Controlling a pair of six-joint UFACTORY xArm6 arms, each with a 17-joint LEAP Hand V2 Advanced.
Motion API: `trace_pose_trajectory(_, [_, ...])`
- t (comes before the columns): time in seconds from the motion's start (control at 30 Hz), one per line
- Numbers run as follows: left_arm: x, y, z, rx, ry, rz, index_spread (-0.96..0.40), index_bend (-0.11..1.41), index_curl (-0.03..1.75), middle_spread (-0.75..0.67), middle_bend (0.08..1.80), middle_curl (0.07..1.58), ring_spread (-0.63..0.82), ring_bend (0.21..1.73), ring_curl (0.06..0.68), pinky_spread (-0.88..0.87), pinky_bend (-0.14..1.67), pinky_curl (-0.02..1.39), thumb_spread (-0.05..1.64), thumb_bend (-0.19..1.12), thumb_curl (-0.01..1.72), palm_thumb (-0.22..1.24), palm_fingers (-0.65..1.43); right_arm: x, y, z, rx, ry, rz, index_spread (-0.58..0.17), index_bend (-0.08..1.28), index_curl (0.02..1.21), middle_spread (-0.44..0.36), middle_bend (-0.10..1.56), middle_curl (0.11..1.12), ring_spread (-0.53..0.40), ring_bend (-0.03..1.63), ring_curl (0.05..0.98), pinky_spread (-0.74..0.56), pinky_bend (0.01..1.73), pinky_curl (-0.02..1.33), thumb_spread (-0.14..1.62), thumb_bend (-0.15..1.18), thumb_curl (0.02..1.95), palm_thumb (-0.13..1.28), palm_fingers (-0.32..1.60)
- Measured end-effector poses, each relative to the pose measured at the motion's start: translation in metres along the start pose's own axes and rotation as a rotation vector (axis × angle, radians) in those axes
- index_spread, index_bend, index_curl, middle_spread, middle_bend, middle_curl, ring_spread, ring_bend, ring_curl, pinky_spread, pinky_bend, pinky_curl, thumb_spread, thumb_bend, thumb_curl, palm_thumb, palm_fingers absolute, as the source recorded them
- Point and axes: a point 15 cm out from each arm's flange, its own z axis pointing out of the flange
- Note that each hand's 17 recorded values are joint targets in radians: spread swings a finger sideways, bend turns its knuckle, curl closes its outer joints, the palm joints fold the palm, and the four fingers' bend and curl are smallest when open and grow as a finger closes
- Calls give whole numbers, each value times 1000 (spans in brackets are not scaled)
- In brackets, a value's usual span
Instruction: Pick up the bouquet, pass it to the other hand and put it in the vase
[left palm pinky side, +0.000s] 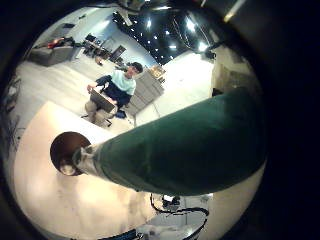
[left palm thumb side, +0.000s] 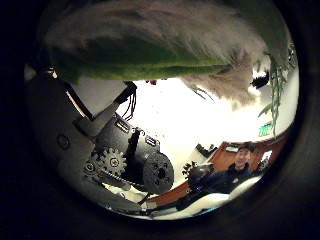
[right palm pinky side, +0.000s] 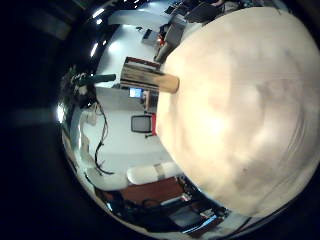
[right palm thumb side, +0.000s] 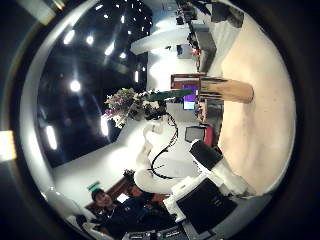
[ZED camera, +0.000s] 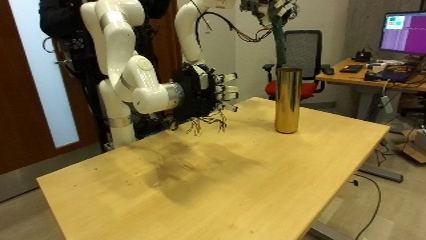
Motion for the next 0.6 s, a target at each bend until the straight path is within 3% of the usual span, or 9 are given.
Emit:
trace_pose_trajectory(0.2, [-11,-5,1,7,-12,4,-728,393,1410,-533,1091,1022,-396,1479,596,-610,1094,995,331,-29,903,1054,1045,1,1,-1,1,-2,2,-323,165,264,75,181,269,173,261,258,299,310,326,965,-26,448,780,-15])
trace_pose_trajectory(0.4, [-23,2,-8,5,-47,34,-706,296,1417,-527,1017,1018,-413,1408,575,-625,1110,967,468,-58,822,877,975,0,1,-1,1,-3,-1,-322,168,272,75,181,277,172,259,262,299,303,327,966,-24,452,787,-4])
trace_pose_trajectory(0.43, [-29,5,-9,-1,-56,31,-681,197,1389,-520,965,1001,-440,1328,562,-638,1050,931,499,-101,780,758,707,0,0,-1,0,-3,-2,-318,171,275,75,179,276,172,260,263,299,300,327,966,-25,452,787,-2])
trace_pose_trajectory(0.47, [-35,9,-11,-11,-69,23,-632,182,1346,-489,913,983,-416,1194,549,-598,865,894,672,-106,701,601,322,0,1,0,-3,-4,-2,-317,171,276,75,179,276,172,261,264,299,300,328,966,-25,451,788,-2])
trace_pose_trajectory(0.5, [-42,14,-12,-27,-85,12,-558,205,1290,-396,773,920,-264,1038,490,-390,556,821,763,-84,630,519,-64,0,1,0,-3,-4,-1,-316,172,279,75,179,276,172,261,265,299,299,328,966,-25,451,788,-1])
trace_pose_trajectory(0.57, [-60,22,-16,-59,-111,-20,-430,112,1194,-168,506,799,-26,904,397,-118,433,735,799,-82,568,432,-252,0,1,1,-6,-3,0,-315,178,284,75,180,277,173,257,265,299,296,327,966,-25,450,788,5])
trace_pose_trajectory(0.6, [-72,26,-20,-68,-120,-45,-298,19,1078,51,353,702,159,826,339,97,393,659,800,-92,514,342,-336,0,1,1,-6,-3,1,-314,177,287,75,180,277,173,257,264,299,293,326,966,-25,450,788,8])
